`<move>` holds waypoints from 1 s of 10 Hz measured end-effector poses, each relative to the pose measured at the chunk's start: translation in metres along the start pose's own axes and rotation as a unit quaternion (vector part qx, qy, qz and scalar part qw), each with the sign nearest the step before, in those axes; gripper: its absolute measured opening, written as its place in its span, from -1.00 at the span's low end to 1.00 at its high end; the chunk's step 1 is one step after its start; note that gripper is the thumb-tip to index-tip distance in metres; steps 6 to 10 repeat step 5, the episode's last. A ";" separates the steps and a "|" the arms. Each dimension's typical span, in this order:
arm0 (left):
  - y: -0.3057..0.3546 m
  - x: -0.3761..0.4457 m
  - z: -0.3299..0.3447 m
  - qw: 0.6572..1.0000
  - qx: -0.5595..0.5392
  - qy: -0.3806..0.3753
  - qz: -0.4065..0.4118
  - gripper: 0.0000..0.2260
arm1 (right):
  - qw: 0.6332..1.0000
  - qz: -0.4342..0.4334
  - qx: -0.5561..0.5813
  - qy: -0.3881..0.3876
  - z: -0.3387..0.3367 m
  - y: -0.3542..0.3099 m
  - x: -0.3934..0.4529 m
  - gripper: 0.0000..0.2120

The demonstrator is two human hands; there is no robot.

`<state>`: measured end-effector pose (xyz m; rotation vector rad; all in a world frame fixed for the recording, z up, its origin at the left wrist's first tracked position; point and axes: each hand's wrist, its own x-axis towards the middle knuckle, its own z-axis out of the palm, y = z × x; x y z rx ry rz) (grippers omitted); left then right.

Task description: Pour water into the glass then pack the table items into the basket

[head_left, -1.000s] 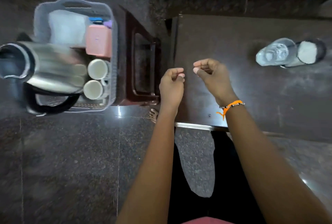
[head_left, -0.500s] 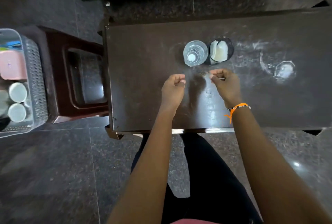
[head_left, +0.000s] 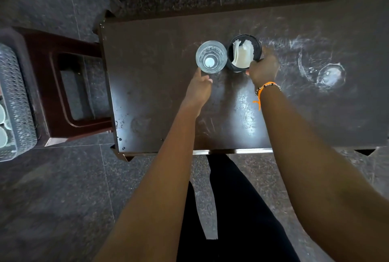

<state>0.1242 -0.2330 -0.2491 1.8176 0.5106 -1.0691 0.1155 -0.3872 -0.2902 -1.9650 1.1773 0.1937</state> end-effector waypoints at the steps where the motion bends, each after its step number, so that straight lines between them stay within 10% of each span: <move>1: 0.000 0.001 0.004 1.000 -0.003 0.006 0.006 -0.47 | 1.000 0.022 0.015 -0.015 -0.001 0.001 -0.003 -0.61; 10: -0.013 -0.005 -0.004 0.999 -0.011 0.034 0.037 -0.60 | 0.998 0.050 0.045 -0.006 -0.010 0.000 -0.020 -0.55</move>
